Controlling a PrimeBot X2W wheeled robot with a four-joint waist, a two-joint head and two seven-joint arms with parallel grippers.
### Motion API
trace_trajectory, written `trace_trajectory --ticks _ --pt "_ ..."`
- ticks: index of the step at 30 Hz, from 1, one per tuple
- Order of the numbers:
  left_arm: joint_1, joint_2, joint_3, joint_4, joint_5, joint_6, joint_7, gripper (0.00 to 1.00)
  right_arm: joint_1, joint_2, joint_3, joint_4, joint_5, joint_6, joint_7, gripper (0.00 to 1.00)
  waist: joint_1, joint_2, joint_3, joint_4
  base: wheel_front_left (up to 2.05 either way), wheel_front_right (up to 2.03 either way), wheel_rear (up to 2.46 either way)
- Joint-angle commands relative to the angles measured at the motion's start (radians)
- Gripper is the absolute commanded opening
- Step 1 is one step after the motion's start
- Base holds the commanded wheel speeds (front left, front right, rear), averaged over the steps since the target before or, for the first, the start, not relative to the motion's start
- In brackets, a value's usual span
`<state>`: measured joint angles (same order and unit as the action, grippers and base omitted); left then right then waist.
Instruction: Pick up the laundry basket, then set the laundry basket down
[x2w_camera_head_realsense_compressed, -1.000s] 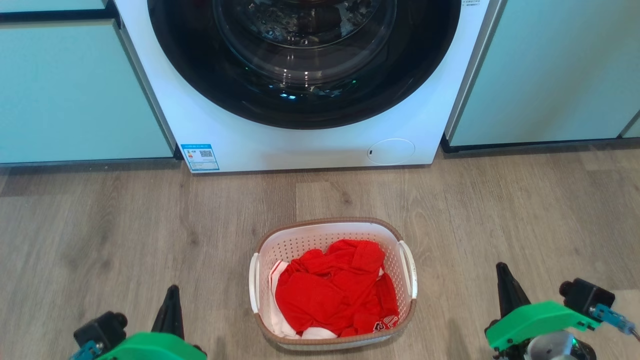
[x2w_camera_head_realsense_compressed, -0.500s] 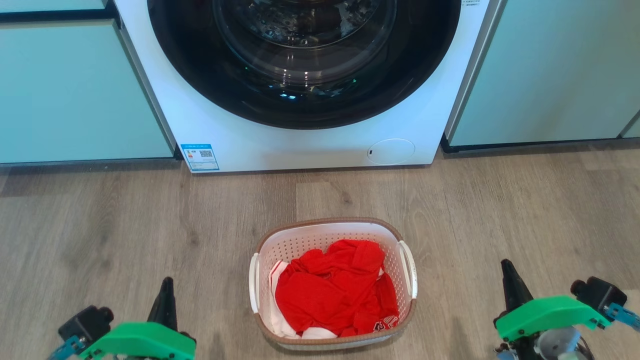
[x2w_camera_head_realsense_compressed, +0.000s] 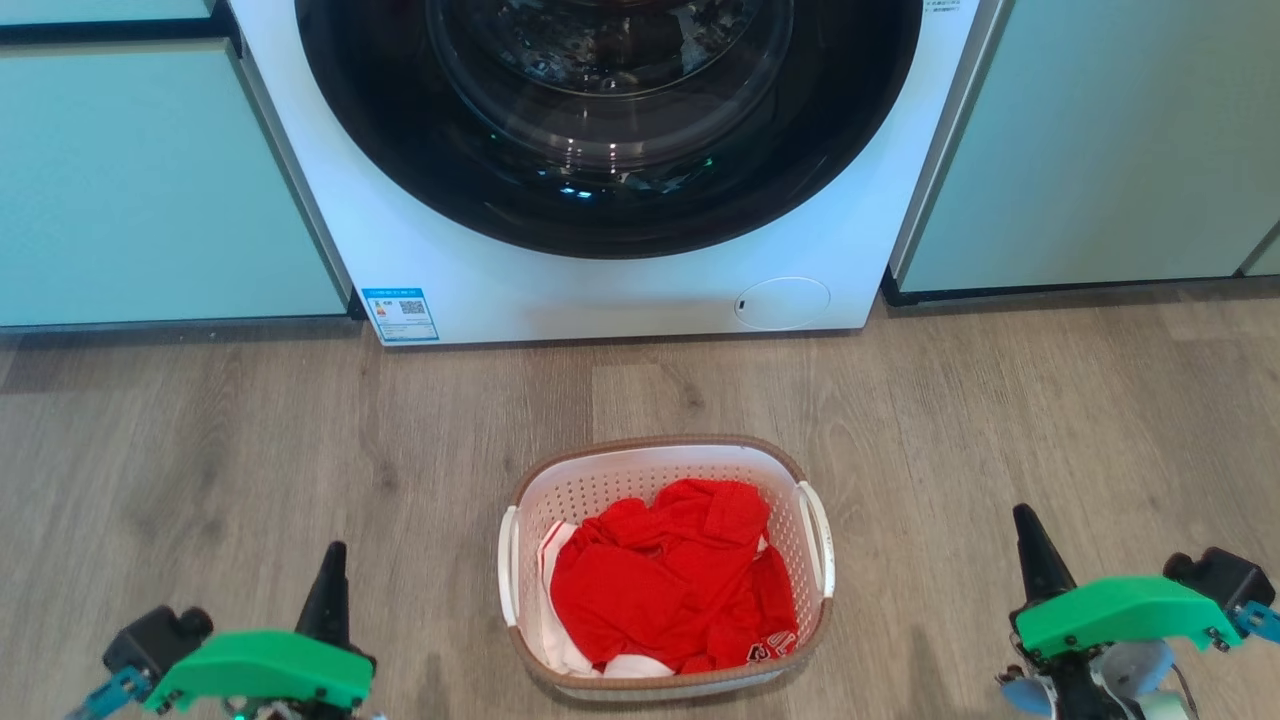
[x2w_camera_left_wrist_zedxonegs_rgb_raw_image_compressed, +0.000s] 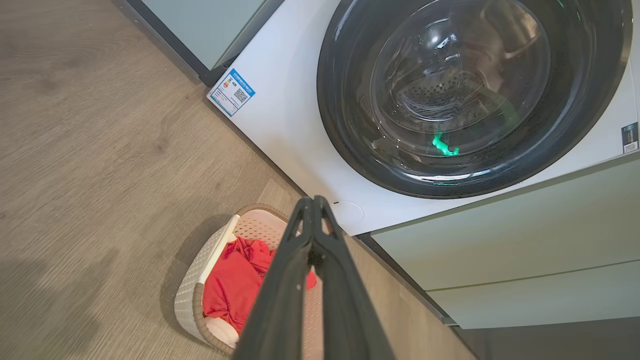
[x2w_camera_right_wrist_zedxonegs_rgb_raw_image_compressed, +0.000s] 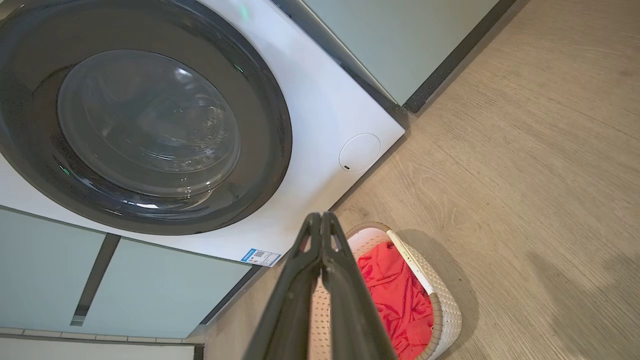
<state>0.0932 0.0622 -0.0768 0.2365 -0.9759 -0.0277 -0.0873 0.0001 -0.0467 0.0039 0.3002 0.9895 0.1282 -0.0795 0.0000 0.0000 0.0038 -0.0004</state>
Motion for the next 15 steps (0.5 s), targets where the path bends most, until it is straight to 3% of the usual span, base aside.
trace_trajectory --ticks 1,15 --pt "-0.065 0.017 0.036 -0.027 -0.034 -0.010 0.011 0.00 -0.048 -0.022 0.004 -0.038 0.035 0.001 0.008 0.00 0.0000 0.0000 0.000 0.000 0.00 0.00 0.00" --pt "-0.101 0.017 0.067 -0.018 -0.204 -0.035 0.054 0.00 -0.063 -0.024 -0.019 -0.043 0.200 0.002 0.051 0.00 0.0000 0.0000 0.000 0.000 0.00 0.00 0.00"
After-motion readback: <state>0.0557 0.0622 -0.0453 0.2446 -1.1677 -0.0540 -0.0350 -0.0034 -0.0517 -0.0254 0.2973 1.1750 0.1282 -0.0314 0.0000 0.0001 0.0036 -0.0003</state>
